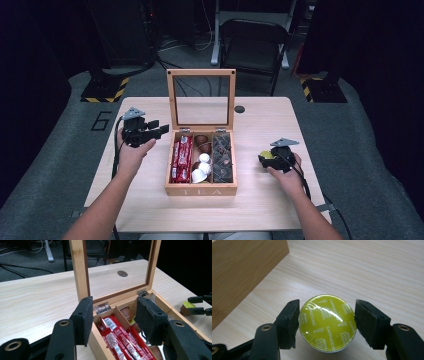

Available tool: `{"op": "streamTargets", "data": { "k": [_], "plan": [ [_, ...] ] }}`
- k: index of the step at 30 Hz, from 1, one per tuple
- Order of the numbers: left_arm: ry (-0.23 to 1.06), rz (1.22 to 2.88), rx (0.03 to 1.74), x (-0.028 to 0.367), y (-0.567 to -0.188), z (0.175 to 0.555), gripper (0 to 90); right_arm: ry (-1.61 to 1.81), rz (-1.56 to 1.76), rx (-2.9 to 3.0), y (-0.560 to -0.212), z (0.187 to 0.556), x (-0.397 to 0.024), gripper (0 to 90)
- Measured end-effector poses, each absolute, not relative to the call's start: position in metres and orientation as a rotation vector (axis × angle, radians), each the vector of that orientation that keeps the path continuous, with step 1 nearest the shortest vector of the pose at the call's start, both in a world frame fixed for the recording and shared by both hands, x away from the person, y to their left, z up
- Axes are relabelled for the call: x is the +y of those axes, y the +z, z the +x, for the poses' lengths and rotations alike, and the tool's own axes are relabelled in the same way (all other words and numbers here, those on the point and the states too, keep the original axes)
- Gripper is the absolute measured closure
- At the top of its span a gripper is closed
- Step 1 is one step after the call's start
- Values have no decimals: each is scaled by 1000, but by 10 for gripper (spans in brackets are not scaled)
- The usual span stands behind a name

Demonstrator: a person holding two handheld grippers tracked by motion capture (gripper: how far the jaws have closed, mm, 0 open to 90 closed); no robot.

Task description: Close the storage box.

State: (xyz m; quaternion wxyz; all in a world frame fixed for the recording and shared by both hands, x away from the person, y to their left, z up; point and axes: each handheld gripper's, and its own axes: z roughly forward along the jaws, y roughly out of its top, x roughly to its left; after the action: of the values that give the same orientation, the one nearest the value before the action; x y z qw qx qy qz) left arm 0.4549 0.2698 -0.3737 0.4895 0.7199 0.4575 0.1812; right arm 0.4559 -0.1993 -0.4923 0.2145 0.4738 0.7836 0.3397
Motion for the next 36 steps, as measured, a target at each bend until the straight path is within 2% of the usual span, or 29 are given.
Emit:
{"op": "streamTargets", "data": {
  "k": [10,16,36],
  "plan": [
    [440,1748,1114,270,-373,454,482,927,1315,2179,-495,456,-199,372],
    [441,1742,1118,271,-373,454,482,948,1321,2168,-491,457,-198,317],
    [444,1741,1120,272,-372,453,483,1095,1207,2160,-428,472,-160,286]
  ]
}}
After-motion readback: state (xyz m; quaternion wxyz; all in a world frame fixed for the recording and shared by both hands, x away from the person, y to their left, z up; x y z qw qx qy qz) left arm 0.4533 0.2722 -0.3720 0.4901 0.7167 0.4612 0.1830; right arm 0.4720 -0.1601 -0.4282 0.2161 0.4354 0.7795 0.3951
